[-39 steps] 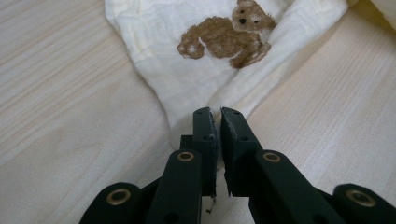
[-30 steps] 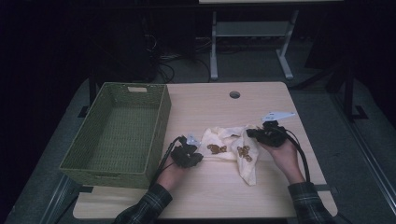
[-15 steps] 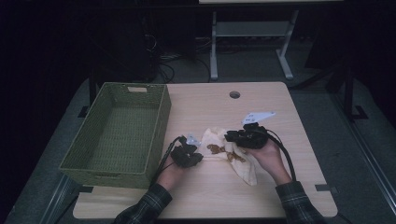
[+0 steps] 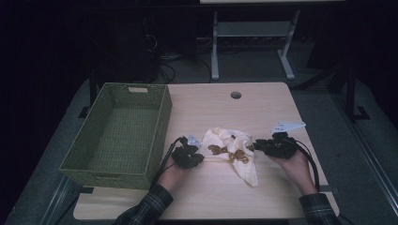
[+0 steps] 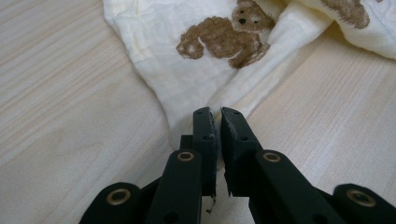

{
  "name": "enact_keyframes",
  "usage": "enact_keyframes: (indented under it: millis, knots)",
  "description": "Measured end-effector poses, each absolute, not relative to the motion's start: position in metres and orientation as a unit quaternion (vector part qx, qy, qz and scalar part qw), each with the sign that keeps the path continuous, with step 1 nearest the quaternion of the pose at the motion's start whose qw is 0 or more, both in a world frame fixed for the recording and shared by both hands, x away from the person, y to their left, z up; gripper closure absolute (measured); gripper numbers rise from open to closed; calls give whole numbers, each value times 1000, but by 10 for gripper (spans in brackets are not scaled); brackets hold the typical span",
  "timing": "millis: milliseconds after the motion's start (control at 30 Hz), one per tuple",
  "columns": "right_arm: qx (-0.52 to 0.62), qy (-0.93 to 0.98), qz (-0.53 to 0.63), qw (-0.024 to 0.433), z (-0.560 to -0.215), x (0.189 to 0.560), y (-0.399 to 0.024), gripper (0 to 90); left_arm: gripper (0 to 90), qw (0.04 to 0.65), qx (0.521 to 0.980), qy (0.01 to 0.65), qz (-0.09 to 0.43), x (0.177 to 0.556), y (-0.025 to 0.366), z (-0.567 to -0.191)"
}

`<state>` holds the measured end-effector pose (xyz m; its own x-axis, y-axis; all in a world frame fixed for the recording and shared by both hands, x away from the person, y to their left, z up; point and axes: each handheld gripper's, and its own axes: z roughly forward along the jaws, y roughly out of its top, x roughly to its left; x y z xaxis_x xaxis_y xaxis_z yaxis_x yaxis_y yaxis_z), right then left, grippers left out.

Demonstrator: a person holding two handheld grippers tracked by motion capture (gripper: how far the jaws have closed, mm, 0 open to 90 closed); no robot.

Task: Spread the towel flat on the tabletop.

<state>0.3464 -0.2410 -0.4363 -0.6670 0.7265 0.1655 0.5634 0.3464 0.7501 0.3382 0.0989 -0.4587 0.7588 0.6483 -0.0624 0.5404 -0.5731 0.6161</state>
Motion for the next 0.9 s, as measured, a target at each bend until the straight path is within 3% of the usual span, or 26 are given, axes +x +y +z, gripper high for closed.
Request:
enact_keyframes:
  millis: [400, 500, 533, 900]
  knots:
    - [407, 825, 384, 81, -464, 351, -227, 656, 838, 315, 884, 335, 85, 338, 99, -459]
    - [411, 826, 377, 82, -466, 356, -219, 860, 840, 316, 883, 337, 85, 338, 99, -459]
    - [409, 828, 375, 86, -466, 357, -219, 881, 844, 313, 885, 334, 88, 338, 99, -458]
    - [440, 805, 365, 161, -438, 369, -260, 890, 853, 339, 871, 343, 91, 330, 102, -443]
